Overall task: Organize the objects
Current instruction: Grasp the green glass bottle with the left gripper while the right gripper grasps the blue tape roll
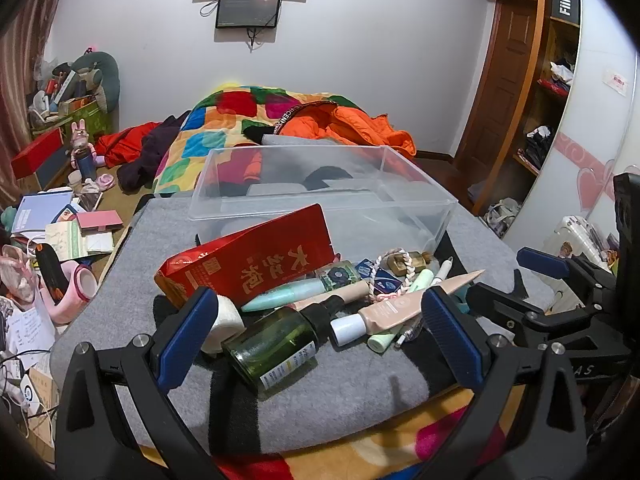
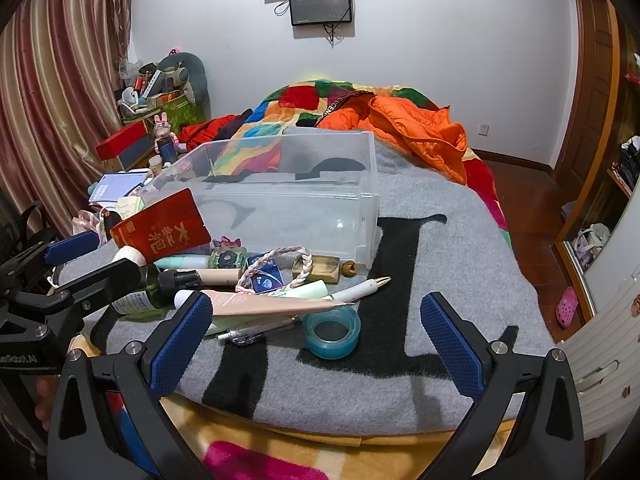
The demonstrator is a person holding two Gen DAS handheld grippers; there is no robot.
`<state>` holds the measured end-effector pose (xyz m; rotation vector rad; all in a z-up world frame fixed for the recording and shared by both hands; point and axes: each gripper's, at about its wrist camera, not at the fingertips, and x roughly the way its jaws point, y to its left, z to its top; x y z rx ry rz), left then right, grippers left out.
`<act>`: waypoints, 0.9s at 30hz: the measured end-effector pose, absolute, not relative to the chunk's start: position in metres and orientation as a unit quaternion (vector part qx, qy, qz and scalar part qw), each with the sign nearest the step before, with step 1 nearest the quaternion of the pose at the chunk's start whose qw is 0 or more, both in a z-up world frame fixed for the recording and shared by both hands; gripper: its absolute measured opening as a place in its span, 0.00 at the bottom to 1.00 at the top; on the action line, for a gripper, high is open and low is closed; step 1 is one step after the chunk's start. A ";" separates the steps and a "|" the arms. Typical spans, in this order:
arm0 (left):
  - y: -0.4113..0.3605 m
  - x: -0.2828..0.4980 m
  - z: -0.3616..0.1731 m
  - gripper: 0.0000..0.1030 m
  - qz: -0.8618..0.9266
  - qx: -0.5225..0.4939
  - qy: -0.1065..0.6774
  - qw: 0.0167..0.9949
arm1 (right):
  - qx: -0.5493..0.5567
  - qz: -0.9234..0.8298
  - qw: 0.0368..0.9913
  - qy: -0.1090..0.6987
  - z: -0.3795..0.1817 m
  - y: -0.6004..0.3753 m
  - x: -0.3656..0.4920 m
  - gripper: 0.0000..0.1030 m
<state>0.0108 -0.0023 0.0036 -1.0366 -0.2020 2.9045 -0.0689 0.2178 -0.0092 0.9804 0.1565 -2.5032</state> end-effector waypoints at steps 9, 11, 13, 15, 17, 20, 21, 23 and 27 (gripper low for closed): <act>-0.001 0.011 0.003 1.00 0.940 -0.335 -0.066 0.027 | 0.356 -0.906 0.223 0.057 -0.011 0.217 -0.069 1.00; -0.002 0.011 0.003 1.00 0.939 -0.335 -0.067 0.027 | 0.357 -0.905 0.223 0.057 -0.012 0.216 -0.067 1.00; -0.003 0.012 0.003 1.00 0.939 -0.335 -0.069 0.027 | 0.358 -0.905 0.223 0.058 -0.013 0.215 -0.068 1.00; -0.004 0.013 0.003 1.00 0.939 -0.336 -0.072 0.028 | 0.359 -0.904 0.224 0.059 -0.014 0.214 -0.067 1.00; -0.006 0.014 0.003 1.00 0.938 -0.337 -0.074 0.028 | 0.360 -0.904 0.225 0.058 -0.014 0.214 -0.068 1.00; -0.007 0.014 0.004 1.00 0.938 -0.338 -0.074 0.026 | 0.362 -0.902 0.226 0.059 -0.015 0.212 -0.069 1.00; -0.008 0.014 0.003 1.00 0.938 -0.338 -0.074 0.026 | 0.363 -0.902 0.227 0.059 -0.014 0.212 -0.071 1.00; -0.009 0.014 0.003 1.00 0.938 -0.338 -0.074 0.026 | 0.364 -0.901 0.228 0.059 -0.015 0.212 -0.072 1.00; -0.011 0.012 0.002 1.00 0.938 -0.339 -0.073 0.024 | 0.368 -0.899 0.230 0.057 -0.016 0.211 -0.075 1.00</act>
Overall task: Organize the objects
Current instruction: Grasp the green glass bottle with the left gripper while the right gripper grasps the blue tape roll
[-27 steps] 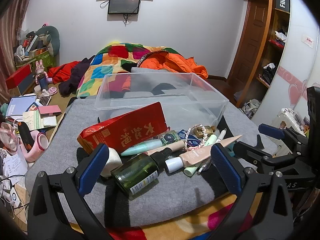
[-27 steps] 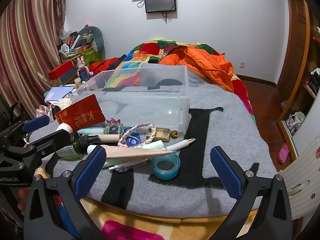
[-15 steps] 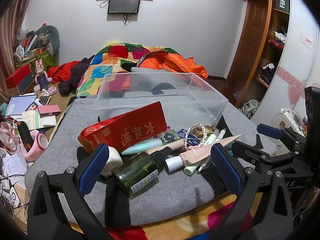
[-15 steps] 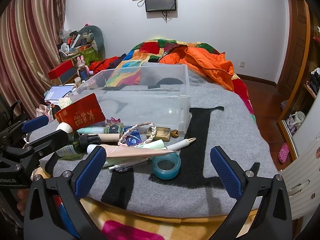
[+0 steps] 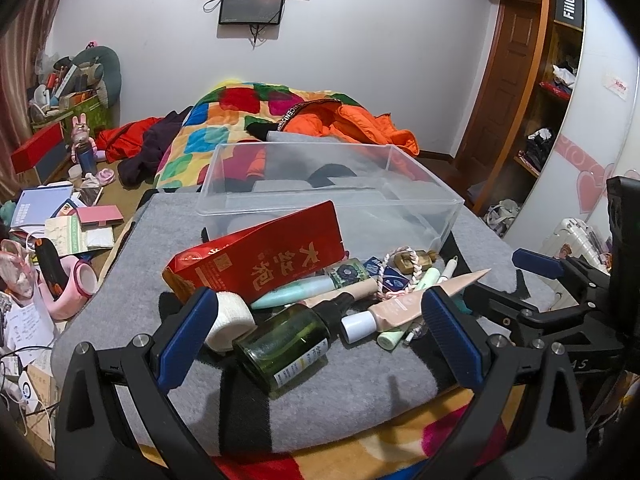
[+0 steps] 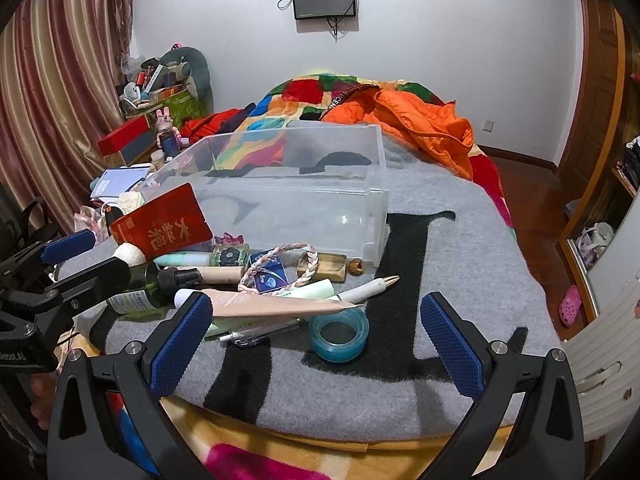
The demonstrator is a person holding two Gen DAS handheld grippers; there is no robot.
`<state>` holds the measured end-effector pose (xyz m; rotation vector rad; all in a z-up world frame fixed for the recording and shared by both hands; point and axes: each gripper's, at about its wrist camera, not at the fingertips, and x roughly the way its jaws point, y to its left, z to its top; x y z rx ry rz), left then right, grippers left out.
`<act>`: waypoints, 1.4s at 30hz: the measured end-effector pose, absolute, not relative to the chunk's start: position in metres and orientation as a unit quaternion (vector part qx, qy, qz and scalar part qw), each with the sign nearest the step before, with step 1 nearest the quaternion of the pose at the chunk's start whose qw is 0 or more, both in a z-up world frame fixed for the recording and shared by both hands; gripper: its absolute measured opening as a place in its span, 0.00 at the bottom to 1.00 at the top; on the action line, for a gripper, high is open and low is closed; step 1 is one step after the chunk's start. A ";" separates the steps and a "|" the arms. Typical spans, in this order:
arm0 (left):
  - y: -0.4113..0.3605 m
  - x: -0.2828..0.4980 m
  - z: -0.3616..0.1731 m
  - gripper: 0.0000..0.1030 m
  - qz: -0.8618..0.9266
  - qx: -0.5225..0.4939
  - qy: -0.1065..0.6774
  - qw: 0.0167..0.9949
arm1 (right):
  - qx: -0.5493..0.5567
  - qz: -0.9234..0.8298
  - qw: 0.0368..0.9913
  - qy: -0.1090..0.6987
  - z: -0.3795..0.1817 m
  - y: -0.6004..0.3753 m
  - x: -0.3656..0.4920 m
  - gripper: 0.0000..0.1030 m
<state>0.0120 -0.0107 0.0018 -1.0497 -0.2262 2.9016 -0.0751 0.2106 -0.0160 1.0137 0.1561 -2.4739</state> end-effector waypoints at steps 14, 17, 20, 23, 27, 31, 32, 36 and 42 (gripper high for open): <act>-0.047 0.008 -0.025 1.00 0.927 -0.365 -0.085 -0.011 | 0.390 -0.891 0.227 0.053 -0.029 0.212 -0.086 1.00; -0.048 0.010 -0.036 1.00 0.922 -0.377 -0.081 -0.013 | 0.396 -0.888 0.229 0.047 -0.033 0.214 -0.089 1.00; -0.044 0.012 -0.043 0.97 0.920 -0.384 -0.084 -0.004 | 0.402 -0.885 0.230 0.044 -0.038 0.213 -0.091 1.00; -0.036 0.011 -0.048 0.82 0.916 -0.392 -0.085 0.013 | 0.411 -0.880 0.236 0.037 -0.042 0.211 -0.093 1.00; -0.030 0.006 -0.053 0.81 0.913 -0.397 -0.094 0.025 | 0.421 -0.872 0.250 0.020 -0.045 0.209 -0.097 1.00; -0.028 0.002 -0.052 0.81 0.915 -0.392 -0.097 0.020 | 0.427 -0.869 0.250 0.005 -0.048 0.208 -0.103 1.00; -0.028 0.001 -0.052 0.81 0.916 -0.390 -0.096 0.016 | 0.426 -0.870 0.248 0.009 -0.049 0.208 -0.103 1.00; -0.030 0.000 -0.054 0.75 0.915 -0.389 -0.105 0.006 | 0.415 -0.878 0.237 0.023 -0.048 0.214 -0.098 0.99; -0.033 0.005 -0.055 0.62 0.915 -0.389 -0.106 0.000 | 0.406 -0.884 0.227 0.051 -0.050 0.225 -0.088 0.91</act>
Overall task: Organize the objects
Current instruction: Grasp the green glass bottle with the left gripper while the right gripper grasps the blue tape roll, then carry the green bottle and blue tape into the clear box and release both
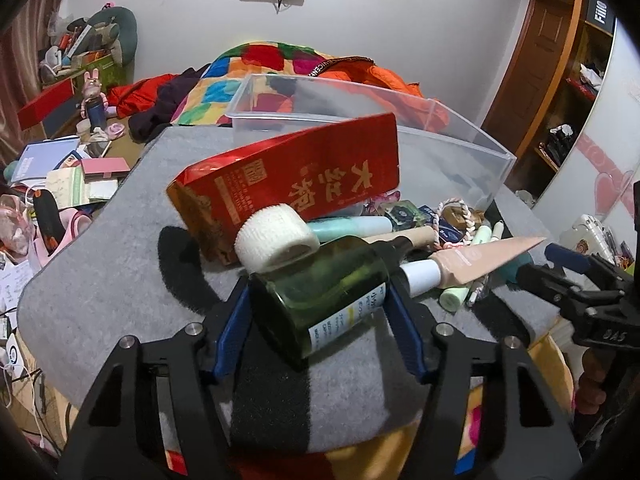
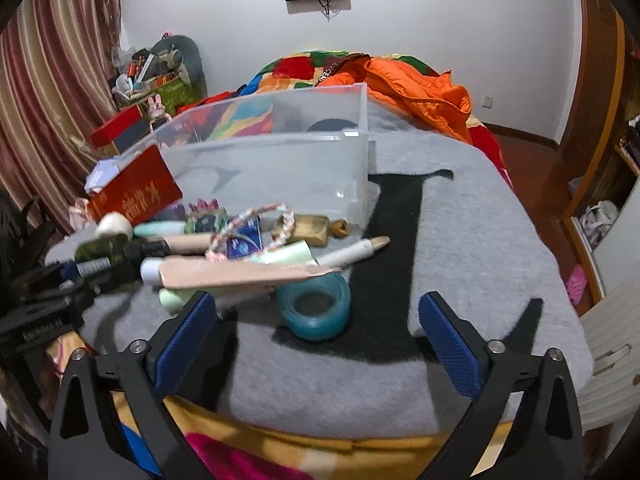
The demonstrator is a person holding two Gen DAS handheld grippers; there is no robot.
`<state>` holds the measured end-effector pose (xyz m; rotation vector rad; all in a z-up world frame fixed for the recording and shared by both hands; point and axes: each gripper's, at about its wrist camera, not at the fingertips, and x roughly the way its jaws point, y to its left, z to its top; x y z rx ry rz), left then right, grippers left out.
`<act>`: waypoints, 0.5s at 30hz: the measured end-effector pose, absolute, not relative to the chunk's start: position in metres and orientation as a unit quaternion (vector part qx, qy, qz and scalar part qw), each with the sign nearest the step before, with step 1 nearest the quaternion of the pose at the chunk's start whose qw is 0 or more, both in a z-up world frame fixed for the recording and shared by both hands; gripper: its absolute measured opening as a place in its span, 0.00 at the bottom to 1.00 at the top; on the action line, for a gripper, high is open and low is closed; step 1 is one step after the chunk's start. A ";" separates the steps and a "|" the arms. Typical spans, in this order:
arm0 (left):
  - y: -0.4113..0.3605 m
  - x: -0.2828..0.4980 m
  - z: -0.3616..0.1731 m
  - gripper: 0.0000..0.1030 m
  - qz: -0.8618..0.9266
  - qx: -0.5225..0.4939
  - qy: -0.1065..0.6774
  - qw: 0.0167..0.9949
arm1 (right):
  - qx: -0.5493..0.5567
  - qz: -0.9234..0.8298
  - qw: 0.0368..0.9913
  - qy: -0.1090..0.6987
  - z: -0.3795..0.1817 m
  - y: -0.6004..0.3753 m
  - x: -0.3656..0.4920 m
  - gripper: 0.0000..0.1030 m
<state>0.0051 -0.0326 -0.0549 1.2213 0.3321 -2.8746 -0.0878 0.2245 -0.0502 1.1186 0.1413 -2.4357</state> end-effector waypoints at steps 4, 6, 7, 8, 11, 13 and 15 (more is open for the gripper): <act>-0.030 0.012 -0.054 0.62 -0.917 0.386 0.103 0.002 | 0.418 -0.878 0.223 0.062 -0.058 0.224 -0.092 0.68; -0.029 0.016 -0.052 0.62 -0.918 0.384 0.103 0.001 | 0.422 -0.876 0.225 0.056 -0.061 0.225 -0.095 0.59; -0.029 0.017 -0.052 0.62 -0.918 0.383 0.103 0.001 | 0.423 -0.876 0.225 0.054 -0.062 0.225 -0.096 0.53; -0.029 0.019 -0.050 0.62 -0.919 0.382 0.103 0.000 | 0.423 -0.876 0.225 0.054 -0.063 0.224 -0.098 0.49; -0.028 0.025 -0.046 0.62 -0.921 0.376 0.101 0.001 | 0.417 -0.879 0.223 0.057 -0.064 0.224 -0.097 0.37; -0.028 0.028 -0.043 0.62 -0.922 0.373 0.101 0.001 | 0.415 -0.880 0.225 0.055 -0.063 0.225 -0.095 0.35; -0.028 0.030 -0.039 0.62 -0.924 0.367 0.103 0.001 | 0.414 -0.882 0.221 0.052 -0.062 0.228 -0.094 0.35</act>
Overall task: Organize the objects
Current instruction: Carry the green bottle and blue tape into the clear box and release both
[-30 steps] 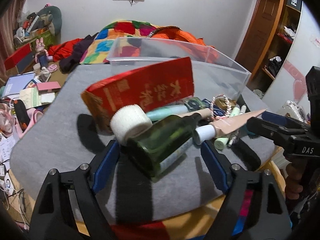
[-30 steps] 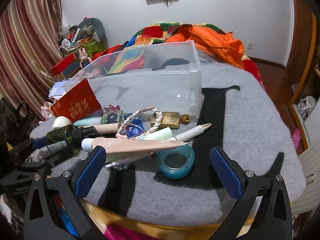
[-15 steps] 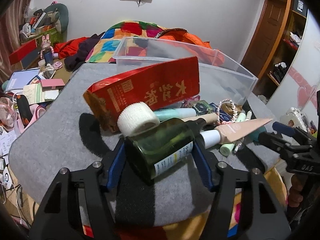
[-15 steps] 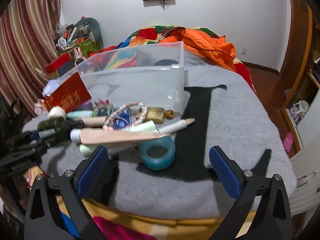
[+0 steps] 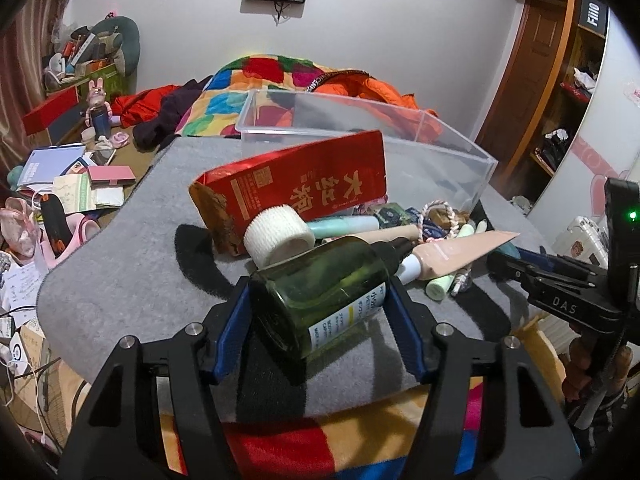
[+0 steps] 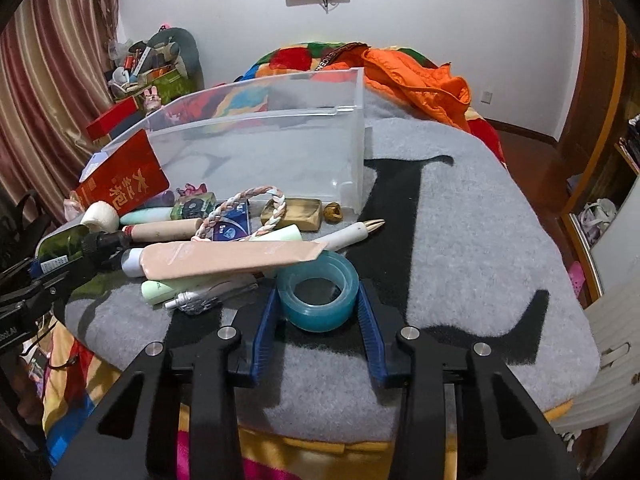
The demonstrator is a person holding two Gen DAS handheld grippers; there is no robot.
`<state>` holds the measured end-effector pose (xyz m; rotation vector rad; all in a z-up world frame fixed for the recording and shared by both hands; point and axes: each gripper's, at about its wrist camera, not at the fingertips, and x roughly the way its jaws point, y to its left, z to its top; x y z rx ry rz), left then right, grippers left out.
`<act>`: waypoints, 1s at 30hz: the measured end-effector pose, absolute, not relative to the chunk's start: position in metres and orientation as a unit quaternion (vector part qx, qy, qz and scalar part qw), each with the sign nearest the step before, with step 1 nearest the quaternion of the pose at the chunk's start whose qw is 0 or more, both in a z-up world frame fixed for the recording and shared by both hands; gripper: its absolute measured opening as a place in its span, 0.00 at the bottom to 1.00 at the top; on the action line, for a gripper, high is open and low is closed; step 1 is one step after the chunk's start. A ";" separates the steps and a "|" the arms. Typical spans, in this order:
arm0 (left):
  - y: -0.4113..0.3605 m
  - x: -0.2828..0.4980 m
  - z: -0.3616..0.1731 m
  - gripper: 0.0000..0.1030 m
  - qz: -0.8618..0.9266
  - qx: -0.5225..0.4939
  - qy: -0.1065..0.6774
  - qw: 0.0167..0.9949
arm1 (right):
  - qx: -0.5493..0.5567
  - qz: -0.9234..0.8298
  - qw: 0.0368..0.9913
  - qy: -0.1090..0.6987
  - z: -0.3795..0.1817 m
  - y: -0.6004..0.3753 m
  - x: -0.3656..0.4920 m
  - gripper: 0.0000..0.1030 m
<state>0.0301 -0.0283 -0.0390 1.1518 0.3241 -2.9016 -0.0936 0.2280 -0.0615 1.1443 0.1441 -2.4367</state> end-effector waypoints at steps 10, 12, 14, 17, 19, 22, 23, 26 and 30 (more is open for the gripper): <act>-0.030 0.037 -0.013 0.62 -0.936 0.334 0.106 -0.004 | 0.384 -0.900 0.201 0.040 -0.035 0.247 -0.087 0.35; -0.031 0.037 -0.007 0.62 -0.939 0.326 0.109 -0.007 | 0.372 -0.905 0.202 0.039 -0.027 0.249 -0.084 0.35; -0.032 0.034 0.000 0.62 -0.942 0.318 0.111 -0.009 | 0.355 -0.911 0.205 0.041 -0.015 0.250 -0.082 0.35; -0.034 0.031 0.009 0.62 -0.945 0.307 0.113 -0.013 | 0.333 -0.917 0.217 0.040 0.000 0.248 -0.080 0.35; -0.036 0.027 0.015 0.62 -0.947 0.300 0.112 -0.016 | 0.321 -0.919 0.224 0.042 0.008 0.244 -0.081 0.35; -0.037 0.020 0.025 0.62 -0.950 0.291 0.110 -0.018 | 0.306 -0.921 0.234 0.051 0.019 0.234 -0.085 0.35; -0.038 0.017 0.027 0.62 -0.951 0.288 0.109 -0.018 | 0.302 -0.922 0.238 0.054 0.021 0.230 -0.087 0.35; -0.044 0.007 0.034 0.62 -0.952 0.284 0.109 -0.018 | 0.300 -0.920 0.247 0.059 0.023 0.220 -0.096 0.35; -0.053 -0.011 0.040 0.62 -0.951 0.287 0.117 -0.021 | 0.305 -0.915 0.257 0.065 0.023 0.207 -0.111 0.35</act>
